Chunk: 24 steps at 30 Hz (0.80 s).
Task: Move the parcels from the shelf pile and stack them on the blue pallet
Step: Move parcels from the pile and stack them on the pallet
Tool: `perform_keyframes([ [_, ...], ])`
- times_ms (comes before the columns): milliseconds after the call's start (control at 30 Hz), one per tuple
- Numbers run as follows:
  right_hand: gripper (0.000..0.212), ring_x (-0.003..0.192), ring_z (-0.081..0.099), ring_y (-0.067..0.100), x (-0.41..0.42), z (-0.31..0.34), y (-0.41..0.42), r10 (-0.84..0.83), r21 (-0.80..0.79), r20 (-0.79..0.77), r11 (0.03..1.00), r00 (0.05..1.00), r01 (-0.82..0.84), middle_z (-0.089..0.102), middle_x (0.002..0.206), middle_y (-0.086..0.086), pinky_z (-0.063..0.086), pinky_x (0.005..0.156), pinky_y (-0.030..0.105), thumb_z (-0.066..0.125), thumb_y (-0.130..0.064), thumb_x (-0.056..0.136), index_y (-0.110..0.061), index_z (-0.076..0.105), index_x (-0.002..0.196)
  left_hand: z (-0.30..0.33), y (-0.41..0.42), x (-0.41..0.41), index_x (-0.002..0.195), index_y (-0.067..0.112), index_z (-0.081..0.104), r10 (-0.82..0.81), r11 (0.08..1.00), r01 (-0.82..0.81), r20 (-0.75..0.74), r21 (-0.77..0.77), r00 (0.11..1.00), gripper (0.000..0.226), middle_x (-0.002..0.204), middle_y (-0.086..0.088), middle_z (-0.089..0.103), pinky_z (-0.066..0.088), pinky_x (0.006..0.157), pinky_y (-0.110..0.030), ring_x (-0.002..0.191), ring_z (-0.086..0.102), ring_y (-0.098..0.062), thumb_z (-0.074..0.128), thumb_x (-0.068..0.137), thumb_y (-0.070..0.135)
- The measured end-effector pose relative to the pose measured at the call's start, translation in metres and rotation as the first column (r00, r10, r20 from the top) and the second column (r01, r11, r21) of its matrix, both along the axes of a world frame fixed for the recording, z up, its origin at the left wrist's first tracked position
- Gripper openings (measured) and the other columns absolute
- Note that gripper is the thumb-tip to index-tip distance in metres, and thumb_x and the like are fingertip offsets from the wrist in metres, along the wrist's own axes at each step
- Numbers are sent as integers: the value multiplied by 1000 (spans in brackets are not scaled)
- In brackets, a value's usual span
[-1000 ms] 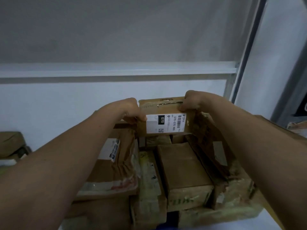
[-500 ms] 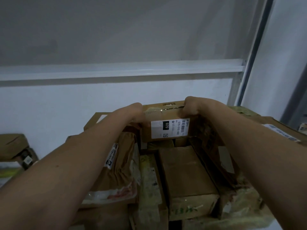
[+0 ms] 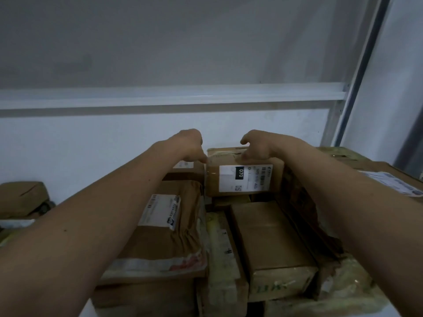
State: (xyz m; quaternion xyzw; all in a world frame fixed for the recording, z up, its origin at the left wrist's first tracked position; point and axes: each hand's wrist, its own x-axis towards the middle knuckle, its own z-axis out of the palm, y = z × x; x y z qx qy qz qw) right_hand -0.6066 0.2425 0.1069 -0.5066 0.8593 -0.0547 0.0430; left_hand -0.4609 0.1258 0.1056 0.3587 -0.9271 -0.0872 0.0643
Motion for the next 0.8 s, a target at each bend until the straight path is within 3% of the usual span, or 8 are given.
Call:
perform_keyframes([
  [67,52,127,38,34,21,1,-11,43,21,-64,999,997,-42,45,138,12,34,103,40,58,-38,90,-9,48,132,3,-7,16,132,10,52,9,992,-10,-14,-128,1000,55,131,-8,55,43,74,-29,105,57,-25,68,86,36],
  [167,58,133,30,34,56,3,-29,129,20,-92,992,987,-128,35,146,11,31,106,41,55,-39,92,-14,39,141,5,-20,44,134,15,50,36,983,-38,-18,-179,999,57,134,-5,54,41,78,-31,110,56,-25,67,86,41],
  [333,66,137,31,26,117,5,-64,250,-7,-5,968,968,-250,27,154,1,28,112,40,57,-43,91,-21,30,147,-1,-46,106,136,17,47,127,984,-124,13,-131,992,62,137,-4,51,39,80,-31,117,52,-24,65,85,48],
  [567,66,138,32,21,203,6,-105,421,-29,49,907,906,-420,30,153,1,27,110,34,57,-40,91,-16,31,147,-12,-62,204,136,13,47,282,959,-282,8,-39,959,63,138,-5,49,41,89,-32,121,49,-25,63,86,48],
  [700,67,138,32,20,258,7,-114,547,-44,37,837,836,-545,29,153,-1,27,109,32,57,-42,91,-18,31,147,-18,-52,266,134,15,48,417,909,-417,-6,-9,909,62,135,-2,50,42,90,-31,119,51,-23,64,84,49],
  [800,67,137,33,20,302,4,-110,644,-50,65,765,762,-642,29,153,-1,31,109,32,57,-42,91,-17,30,147,-26,-36,308,127,18,53,509,860,-510,63,-4,858,57,123,1,58,46,93,-34,109,56,-22,62,83,53],
])
